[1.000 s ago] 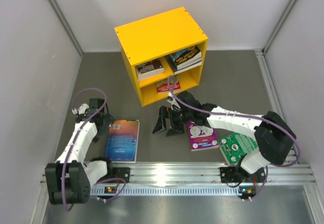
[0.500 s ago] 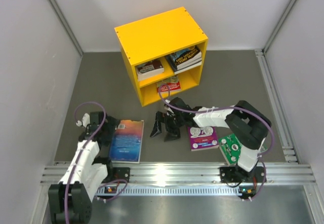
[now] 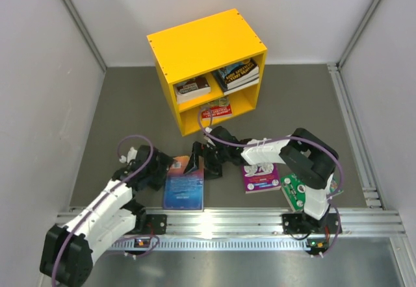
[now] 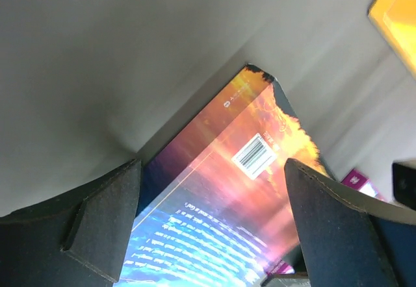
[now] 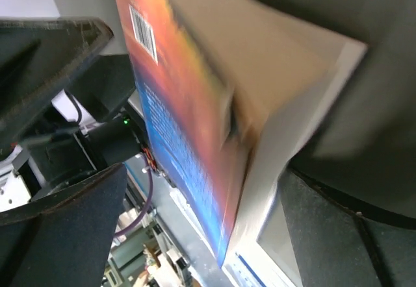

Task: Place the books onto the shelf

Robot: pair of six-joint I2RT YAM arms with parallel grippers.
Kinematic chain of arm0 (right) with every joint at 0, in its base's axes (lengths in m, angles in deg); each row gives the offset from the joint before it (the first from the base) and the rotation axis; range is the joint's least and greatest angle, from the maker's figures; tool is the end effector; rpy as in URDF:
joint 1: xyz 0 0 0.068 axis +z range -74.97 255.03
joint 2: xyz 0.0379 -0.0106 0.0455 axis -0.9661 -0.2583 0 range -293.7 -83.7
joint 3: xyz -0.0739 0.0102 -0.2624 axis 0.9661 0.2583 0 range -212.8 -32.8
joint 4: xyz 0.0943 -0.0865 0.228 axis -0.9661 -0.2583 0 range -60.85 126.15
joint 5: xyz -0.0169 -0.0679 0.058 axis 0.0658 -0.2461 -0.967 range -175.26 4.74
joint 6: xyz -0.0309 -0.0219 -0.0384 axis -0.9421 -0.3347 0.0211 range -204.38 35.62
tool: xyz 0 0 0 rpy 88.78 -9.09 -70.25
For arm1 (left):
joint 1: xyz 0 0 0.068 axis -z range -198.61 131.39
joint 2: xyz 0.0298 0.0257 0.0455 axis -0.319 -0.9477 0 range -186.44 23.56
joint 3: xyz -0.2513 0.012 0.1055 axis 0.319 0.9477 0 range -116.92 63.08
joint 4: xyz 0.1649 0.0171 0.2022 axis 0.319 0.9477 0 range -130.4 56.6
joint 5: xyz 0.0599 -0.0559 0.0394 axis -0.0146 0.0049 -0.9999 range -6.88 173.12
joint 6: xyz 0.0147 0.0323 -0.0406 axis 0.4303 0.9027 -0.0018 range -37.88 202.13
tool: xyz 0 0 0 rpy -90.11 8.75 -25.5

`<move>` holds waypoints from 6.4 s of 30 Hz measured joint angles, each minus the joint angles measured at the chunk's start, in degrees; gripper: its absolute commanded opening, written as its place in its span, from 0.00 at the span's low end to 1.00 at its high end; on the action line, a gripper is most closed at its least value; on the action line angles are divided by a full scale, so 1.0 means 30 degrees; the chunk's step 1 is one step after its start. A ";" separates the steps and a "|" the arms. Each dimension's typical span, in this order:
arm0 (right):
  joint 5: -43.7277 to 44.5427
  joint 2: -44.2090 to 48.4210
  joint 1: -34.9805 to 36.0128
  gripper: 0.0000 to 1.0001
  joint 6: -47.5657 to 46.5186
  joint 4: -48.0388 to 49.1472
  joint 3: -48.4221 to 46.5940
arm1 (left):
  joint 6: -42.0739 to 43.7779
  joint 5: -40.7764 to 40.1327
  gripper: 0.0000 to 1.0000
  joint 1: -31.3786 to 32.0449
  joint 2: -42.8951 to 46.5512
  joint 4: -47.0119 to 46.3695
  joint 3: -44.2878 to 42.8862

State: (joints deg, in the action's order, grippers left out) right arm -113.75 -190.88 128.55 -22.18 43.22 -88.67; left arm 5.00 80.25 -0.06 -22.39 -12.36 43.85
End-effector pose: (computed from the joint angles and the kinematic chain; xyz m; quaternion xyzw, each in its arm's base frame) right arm 0.2083 0.3104 0.1386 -0.0278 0.8976 0.4398 0.0085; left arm 0.1385 -0.0446 0.1572 -0.4728 0.8273 -0.2082 0.2208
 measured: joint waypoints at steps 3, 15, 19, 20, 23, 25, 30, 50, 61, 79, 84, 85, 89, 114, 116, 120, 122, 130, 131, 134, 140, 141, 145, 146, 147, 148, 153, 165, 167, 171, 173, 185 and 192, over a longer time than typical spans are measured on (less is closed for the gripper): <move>0.0138 -0.0124 0.0124 0.74 -0.0007 -0.0401 -0.0189 | -0.0896 -0.1224 0.94 0.2186 -0.1151 -0.0240 -0.0517; 0.1770 0.2120 0.0831 0.01 -0.1603 -0.3876 0.0211 | -0.1056 -0.1304 0.96 0.4626 -0.2106 0.0976 -0.2157; 0.2186 0.6215 0.0080 0.00 -0.2747 -0.5938 0.1807 | 0.1202 -0.0984 0.98 0.4779 -0.0940 0.2572 -0.4677; 0.2127 0.7359 -0.0364 0.00 -0.2892 -0.6404 0.2171 | 0.1887 -0.0816 0.98 0.4779 -0.0459 0.2521 -0.5173; 0.1399 1.0251 -0.2186 0.00 -0.3016 -0.6914 0.2929 | 0.3453 0.0342 0.98 0.4779 0.1282 0.1705 -0.5399; 0.0634 1.1606 -0.3381 0.00 -0.2790 -0.6637 0.3016 | 0.4160 0.1559 0.98 0.4779 0.2528 0.0554 -0.4954; -0.1945 1.2852 -0.4721 0.00 -0.0816 -0.3847 0.3045 | 0.5122 0.4517 0.98 0.4809 0.4138 -0.2404 -0.3679; -0.5894 1.2131 -0.4881 1.00 0.5428 0.4750 0.6266 | 0.5989 0.8947 0.00 0.4750 0.0685 -0.6572 -0.5923; -0.5027 1.7129 -0.5020 1.00 0.1180 -0.2098 0.4590 | 0.5894 0.5027 0.00 0.4947 0.0299 -0.3636 -1.0280; -0.4197 1.7296 -0.5020 1.00 0.4736 0.2098 0.7155 | 0.1078 0.2987 0.00 0.4940 -0.0576 -0.7890 -0.9726; -0.4131 1.6684 -0.4845 1.00 0.6222 0.4248 0.7796 | 0.0634 0.2521 0.00 0.4932 0.0044 -0.8225 -0.9493; -0.4022 1.6611 -0.4787 0.97 0.6397 0.4634 0.7788 | 0.0495 0.2397 0.00 0.4932 0.0175 -0.8255 -0.9406; -0.3738 1.6444 -0.4736 0.59 0.6972 0.5537 0.7599 | 0.0160 0.2200 0.00 0.4940 0.0423 -0.8335 -0.9355; -1.0025 0.8837 -0.9566 0.00 0.3541 -0.1865 -1.1650 | 0.2805 0.0576 0.49 0.4612 -0.2237 -0.7359 -1.6903; -1.0812 0.6557 -1.0783 0.00 0.3701 -0.1800 -1.4637 | 0.3257 0.1086 0.49 0.4787 -0.2288 -0.6907 -1.7267; -1.2167 0.2484 -1.2539 0.00 0.4131 -0.1960 -1.9518 | 0.3679 0.1800 0.48 0.4860 -0.2739 -0.6543 -1.7529; -1.2087 0.0612 -1.3231 0.00 0.4204 -0.2091 -2.1362 | 0.3694 0.2106 0.48 0.4867 -0.2885 -0.6280 -1.7515; -0.9748 -0.3213 -1.4921 0.00 0.3643 -0.4575 -2.3314 | 0.3694 0.2164 0.47 0.4867 -0.1727 -0.5275 -1.6371; -0.9340 -0.3373 -1.5038 0.00 0.3191 -0.5217 -2.3314 | 0.3708 0.2120 0.47 0.4867 -0.1523 -0.5107 -1.6305; -0.8378 -0.3468 -1.5154 0.00 0.1902 -0.6659 -2.3314 | 0.3774 0.1945 0.46 0.4867 -0.1122 -0.4677 -1.6298; -0.7074 -0.3075 -1.5132 0.00 -0.0291 -0.7723 -2.3256 | 0.3789 0.1545 0.45 0.4867 -0.0590 -0.4306 -1.5861; -0.6805 -0.2943 -1.5125 0.00 -0.0670 -0.7963 -2.3248 | 0.3789 0.1494 0.45 0.4867 -0.0583 -0.4284 -1.5766; -0.5289 -0.2200 -1.5132 0.00 -0.2113 -0.9085 -2.3088 | 0.3781 0.1472 0.45 0.4867 -0.0612 -0.4095 -1.5526; -0.4830 -0.1974 -1.5132 0.00 -0.2448 -0.9384 -2.2994 | 0.3774 0.1472 0.45 0.4867 -0.0612 -0.4051 -1.5511; -0.4306 -0.1741 -1.5132 0.00 -0.2841 -0.9755 -2.2972 | 0.3774 0.1472 0.45 0.4867 -0.0612 -0.4029 -1.5504; -0.3883 -0.1501 -1.5132 0.00 -0.3133 -0.9967 -2.2870 | 0.3774 0.1472 0.45 0.4867 -0.0612 -0.4022 -1.5504; -0.2965 -0.1064 -1.5154 0.00 -0.3978 -1.0601 -2.2855 | 0.3774 0.1472 0.44 0.4867 -0.0612 -0.4029 -1.5497; -0.2965 -0.0721 -1.5132 1.00 -0.5632 -1.0775 -2.2389 | 0.3687 0.1494 0.42 0.4867 -0.0466 -0.3883 -1.5322; -0.2514 -0.0321 -1.5118 1.00 -0.6324 -1.1548 -2.2389 | 0.3679 0.1508 0.42 0.4867 -0.0466 -0.3840 -1.5322; -0.0911 0.0342 -1.5431 1.00 -0.7796 -1.3435 -2.2411 | 0.3672 0.1574 0.41 0.4867 -0.0386 -0.3585 -1.5322; 0.0270 0.0729 -1.5861 1.00 -0.8451 -1.4579 -2.2411 | 0.3679 0.1610 0.40 0.4867 -0.0270 -0.3351 -1.5322; 0.6492 0.7766 -1.8819 1.00 -0.9734 -1.8615 -1.4214 | 0.6317 0.3009 0.86 0.5858 -0.3315 0.1348 -1.7376; 0.5391 1.3187 -1.6109 1.00 -0.9719 -1.9343 -0.0998 | 0.6870 0.3024 0.98 1.0295 -0.6790 0.1610 -1.3792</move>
State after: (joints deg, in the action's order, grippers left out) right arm -97.57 -151.32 80.22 -51.34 -14.81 -91.67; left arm 25.61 89.32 30.82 -42.76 -7.53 2.48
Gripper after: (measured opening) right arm 0.996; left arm 0.974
